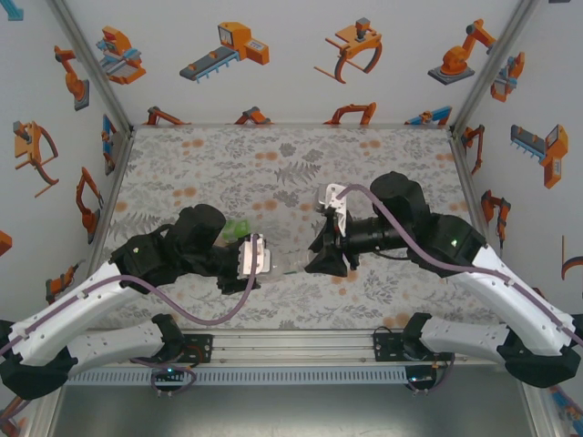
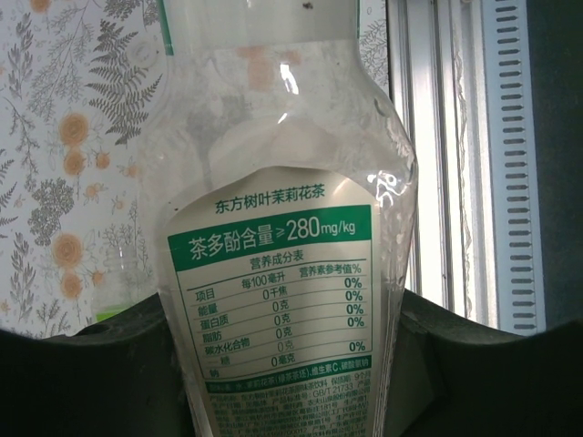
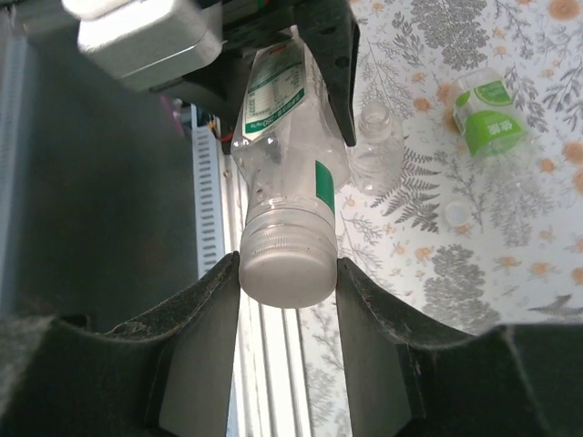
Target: Screw on the bottle caps
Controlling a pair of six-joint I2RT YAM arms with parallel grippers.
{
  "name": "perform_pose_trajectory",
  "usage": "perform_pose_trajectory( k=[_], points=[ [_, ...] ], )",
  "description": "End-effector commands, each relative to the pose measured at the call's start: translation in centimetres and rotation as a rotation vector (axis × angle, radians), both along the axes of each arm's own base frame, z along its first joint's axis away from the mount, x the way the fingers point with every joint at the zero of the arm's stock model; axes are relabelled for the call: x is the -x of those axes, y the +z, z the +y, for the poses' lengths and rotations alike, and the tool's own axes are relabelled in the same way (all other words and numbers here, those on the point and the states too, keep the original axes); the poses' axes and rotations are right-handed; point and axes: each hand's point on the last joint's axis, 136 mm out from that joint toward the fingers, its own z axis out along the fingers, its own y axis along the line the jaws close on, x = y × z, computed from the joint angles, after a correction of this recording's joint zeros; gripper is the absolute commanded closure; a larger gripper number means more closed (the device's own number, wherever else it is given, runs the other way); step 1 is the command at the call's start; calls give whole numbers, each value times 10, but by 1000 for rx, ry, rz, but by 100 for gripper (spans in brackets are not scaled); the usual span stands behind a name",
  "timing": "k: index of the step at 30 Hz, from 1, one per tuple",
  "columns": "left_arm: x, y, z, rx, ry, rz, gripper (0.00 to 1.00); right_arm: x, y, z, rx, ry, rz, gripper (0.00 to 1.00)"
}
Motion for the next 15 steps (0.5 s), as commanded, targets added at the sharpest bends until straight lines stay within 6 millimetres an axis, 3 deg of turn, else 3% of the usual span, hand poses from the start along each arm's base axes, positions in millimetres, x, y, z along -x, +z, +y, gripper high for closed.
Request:
perform_pose_trajectory(
  k=[1, 5, 11, 15],
  points=[
    [-7, 31, -16, 129, -17, -82, 100, -13, -5, 8, -27, -181, 276, 100],
    [-9, 29, -20, 127, -22, -87, 100, -26, -25, 2, 11, -408, 573, 100],
    [-11, 32, -23, 155, -26, -114, 100, -28, -49, -2, 7, -631, 1000, 100],
    [-13, 34, -24, 166, -20, -128, 100, -27, -80, -10, -15, -822, 1324, 100]
  ],
)
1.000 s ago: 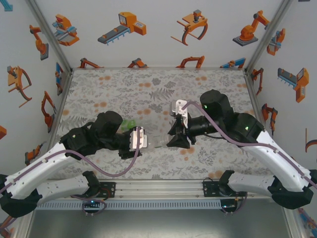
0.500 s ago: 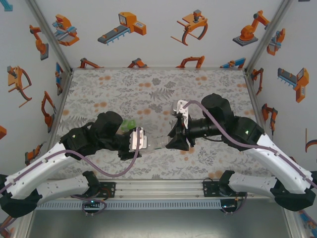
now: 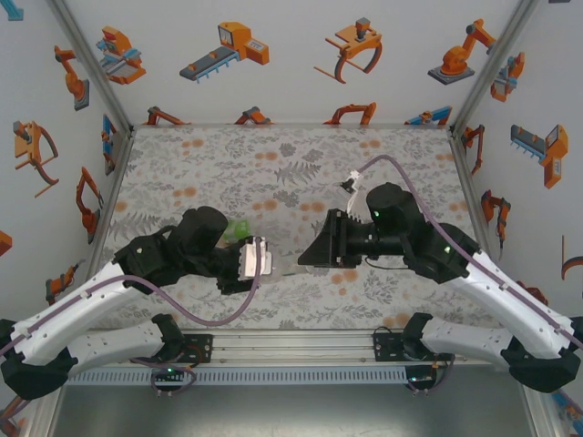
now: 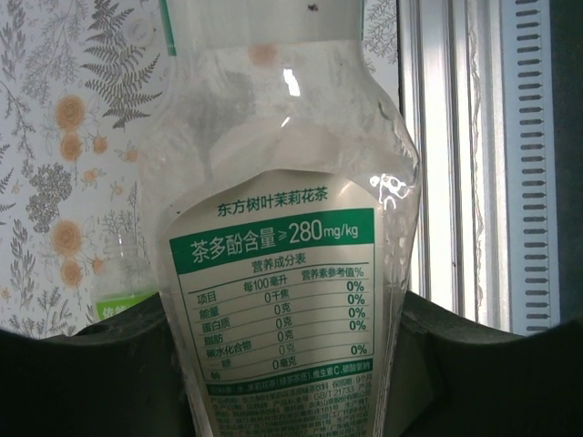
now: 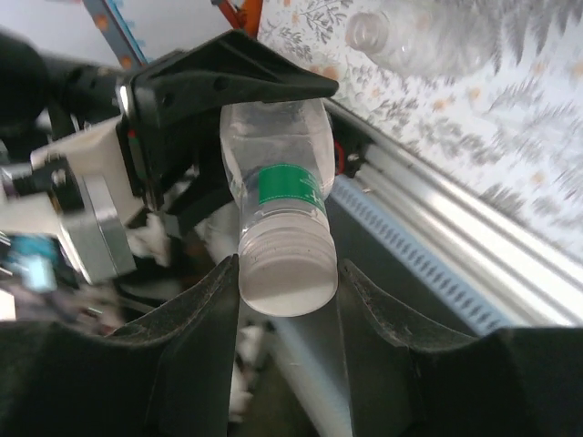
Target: Screw on the bottle caps
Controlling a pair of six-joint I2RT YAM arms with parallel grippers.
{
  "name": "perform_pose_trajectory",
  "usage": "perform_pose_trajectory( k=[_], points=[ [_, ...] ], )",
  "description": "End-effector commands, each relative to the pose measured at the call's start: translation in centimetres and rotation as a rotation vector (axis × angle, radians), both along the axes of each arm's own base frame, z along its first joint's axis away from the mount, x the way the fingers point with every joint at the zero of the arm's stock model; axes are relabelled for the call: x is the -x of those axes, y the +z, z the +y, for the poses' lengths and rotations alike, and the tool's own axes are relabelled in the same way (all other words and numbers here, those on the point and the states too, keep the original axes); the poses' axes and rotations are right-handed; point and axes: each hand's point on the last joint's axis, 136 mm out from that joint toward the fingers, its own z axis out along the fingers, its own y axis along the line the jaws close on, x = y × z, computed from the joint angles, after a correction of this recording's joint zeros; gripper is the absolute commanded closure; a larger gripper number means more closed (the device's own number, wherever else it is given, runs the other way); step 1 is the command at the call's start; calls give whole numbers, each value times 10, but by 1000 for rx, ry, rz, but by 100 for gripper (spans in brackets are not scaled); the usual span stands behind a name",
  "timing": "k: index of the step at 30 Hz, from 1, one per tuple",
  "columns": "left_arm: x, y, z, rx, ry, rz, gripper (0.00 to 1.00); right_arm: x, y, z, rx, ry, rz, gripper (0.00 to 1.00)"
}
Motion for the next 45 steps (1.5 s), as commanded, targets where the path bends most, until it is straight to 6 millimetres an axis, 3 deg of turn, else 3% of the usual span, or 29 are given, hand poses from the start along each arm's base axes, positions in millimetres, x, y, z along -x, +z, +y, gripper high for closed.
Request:
perform_pose_trajectory(
  k=[1, 5, 11, 17, 19, 27, 30, 32, 38, 41, 45],
  points=[
    [-10, 49, -26, 205, -30, -115, 100, 1, -33, 4, -57, -221, 395, 100],
    [-10, 49, -27, 207, -32, -119, 100, -3, -32, 0, -125, -282, 426, 95],
    [-10, 49, -28, 207, -38, -118, 100, -2, -15, -1, -63, -215, 319, 66],
    [-11, 49, -27, 203, -34, -124, 100, -7, 18, -20, 20, -168, 59, 32],
    [-10, 49, -26, 205, -33, -124, 100, -9, 30, -23, 44, -135, -44, 25],
    [-8, 51, -25, 208, -35, -115, 100, -16, 79, -30, 132, 52, -559, 27],
    [-6, 53, -25, 215, -41, -107, 100, -6, 101, -25, 112, 197, -815, 31],
    [-5, 54, -26, 219, -45, -102, 100, 11, 109, -19, 84, 354, -994, 33],
    [-2, 58, -27, 231, -58, -86, 100, 66, 100, -17, -18, 784, -1413, 36],
    [0, 59, -26, 236, -61, -84, 100, 71, 95, -17, -29, 830, -1537, 36],
    [1, 61, -26, 242, -63, -81, 100, 65, 93, -13, -4, 835, -1576, 38]
  ],
)
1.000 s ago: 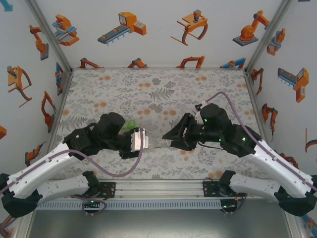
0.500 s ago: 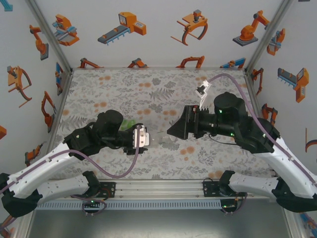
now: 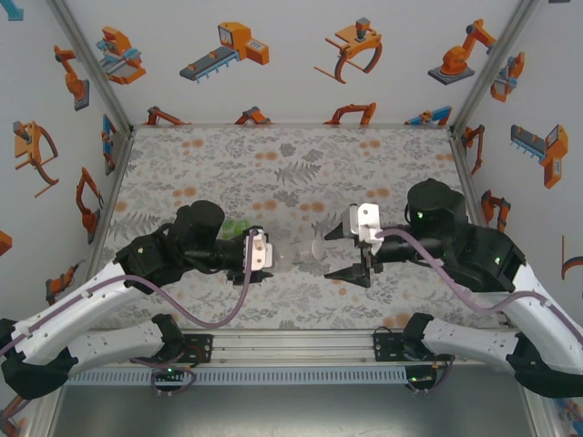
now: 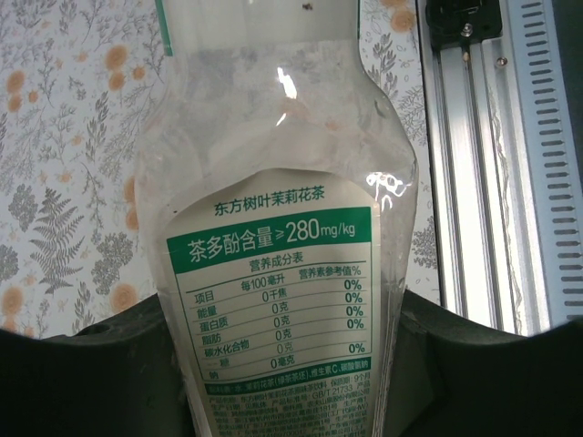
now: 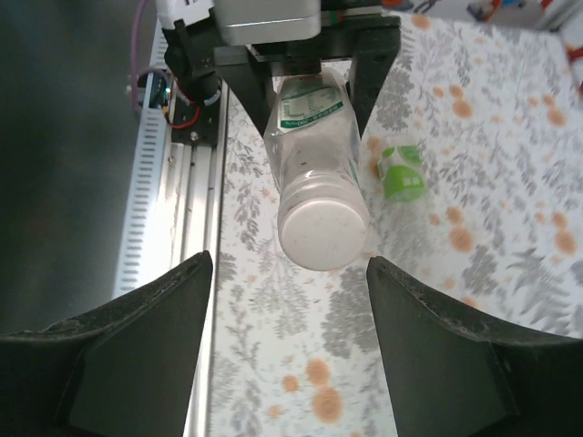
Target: Screw on the bottle caps
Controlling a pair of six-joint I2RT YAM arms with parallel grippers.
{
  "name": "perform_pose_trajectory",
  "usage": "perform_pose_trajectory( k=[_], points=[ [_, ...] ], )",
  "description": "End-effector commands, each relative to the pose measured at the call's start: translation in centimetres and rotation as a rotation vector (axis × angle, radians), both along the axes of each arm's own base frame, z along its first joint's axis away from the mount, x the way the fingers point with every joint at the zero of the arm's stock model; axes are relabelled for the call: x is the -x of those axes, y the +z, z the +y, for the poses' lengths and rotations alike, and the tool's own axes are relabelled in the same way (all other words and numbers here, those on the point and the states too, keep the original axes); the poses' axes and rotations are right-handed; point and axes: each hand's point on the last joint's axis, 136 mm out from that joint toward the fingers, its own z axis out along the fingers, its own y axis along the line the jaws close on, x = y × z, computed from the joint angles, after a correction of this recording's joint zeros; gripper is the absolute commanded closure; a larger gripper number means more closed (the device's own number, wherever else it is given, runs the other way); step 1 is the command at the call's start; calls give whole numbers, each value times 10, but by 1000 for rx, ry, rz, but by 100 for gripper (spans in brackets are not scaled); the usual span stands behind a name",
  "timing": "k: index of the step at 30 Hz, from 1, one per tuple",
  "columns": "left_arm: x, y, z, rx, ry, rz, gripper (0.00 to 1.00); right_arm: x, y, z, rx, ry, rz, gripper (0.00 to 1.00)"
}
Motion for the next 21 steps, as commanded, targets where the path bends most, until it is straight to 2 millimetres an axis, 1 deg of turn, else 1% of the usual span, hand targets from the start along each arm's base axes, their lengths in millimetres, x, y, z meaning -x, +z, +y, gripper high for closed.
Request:
perform_pose_trajectory(
  k=[1, 5, 9, 14, 18, 21],
  points=[
    [7, 24, -1, 67, -30, -9, 100, 5, 8, 8, -37, 98, -161, 39],
    [8, 24, 0, 65, -30, -8, 100, 2, 9, 12, -37, 102, -159, 40],
    [8, 24, 0, 66, -30, -9, 100, -2, 5, 17, -23, 101, -150, 47],
    [8, 24, 1, 64, -27, -12, 100, -1, 7, 18, -33, 105, -148, 53],
    [7, 23, 0, 61, -29, -15, 100, -2, 6, 18, -30, 97, -130, 62],
    [6, 23, -1, 59, -26, -18, 100, -4, 5, 17, -28, 68, -92, 71]
  ],
)
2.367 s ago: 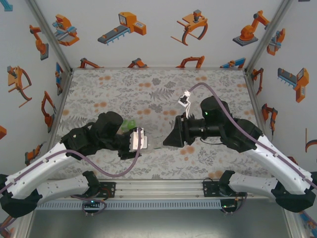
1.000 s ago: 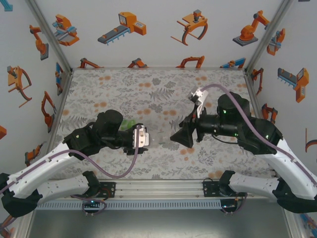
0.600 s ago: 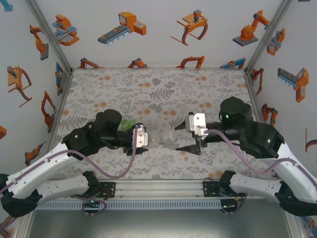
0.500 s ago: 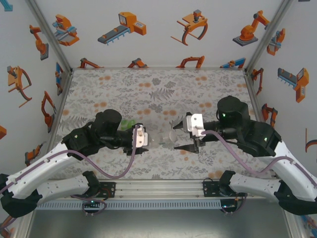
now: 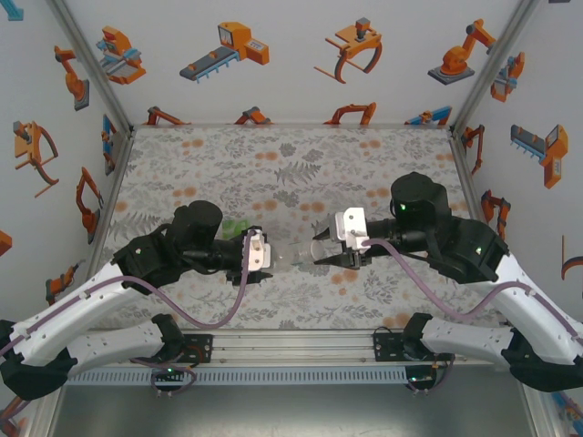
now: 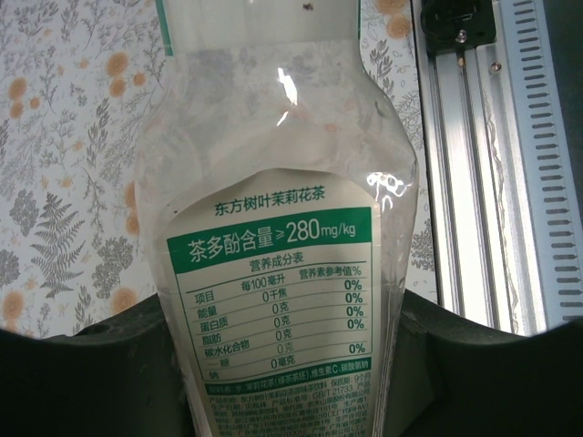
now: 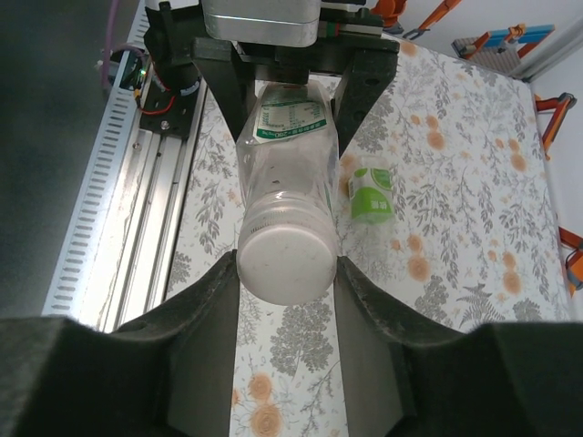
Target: Screw on the bottle caps
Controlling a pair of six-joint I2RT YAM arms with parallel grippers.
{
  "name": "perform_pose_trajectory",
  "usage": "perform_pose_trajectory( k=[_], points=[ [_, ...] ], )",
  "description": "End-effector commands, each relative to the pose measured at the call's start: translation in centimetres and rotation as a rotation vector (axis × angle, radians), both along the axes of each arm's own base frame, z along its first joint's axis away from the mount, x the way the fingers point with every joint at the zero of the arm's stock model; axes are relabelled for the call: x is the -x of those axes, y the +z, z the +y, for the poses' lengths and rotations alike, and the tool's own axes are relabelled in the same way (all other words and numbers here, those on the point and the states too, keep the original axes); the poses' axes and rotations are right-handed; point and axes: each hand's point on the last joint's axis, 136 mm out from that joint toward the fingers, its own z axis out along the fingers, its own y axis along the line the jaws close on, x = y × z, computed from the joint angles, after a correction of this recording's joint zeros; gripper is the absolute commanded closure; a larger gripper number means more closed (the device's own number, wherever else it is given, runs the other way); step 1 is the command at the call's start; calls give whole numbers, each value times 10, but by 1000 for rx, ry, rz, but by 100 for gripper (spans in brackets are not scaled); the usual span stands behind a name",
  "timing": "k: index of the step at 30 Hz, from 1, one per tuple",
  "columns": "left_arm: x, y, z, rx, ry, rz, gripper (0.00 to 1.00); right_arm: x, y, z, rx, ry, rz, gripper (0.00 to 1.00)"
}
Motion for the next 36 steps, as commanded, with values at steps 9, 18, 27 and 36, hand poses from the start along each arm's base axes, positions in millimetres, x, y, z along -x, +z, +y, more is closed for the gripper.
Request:
perform_pose_trajectory(
  k=[9, 18, 27, 36],
  points=[
    [0, 18, -1, 41, -2, -33, 100, -25, 7, 0, -166, -324, 573, 95],
    [-4, 15, -5, 44, 6, -38, 100, -65, -22, -14, -314, -779, 1335, 100],
    [-6, 13, -9, 37, 2, -35, 100, -58, -61, -23, -230, -1061, 1808, 100],
    [-5, 14, -8, 39, -2, -36, 100, -65, -38, -28, -230, -1024, 1583, 59]
  ],
)
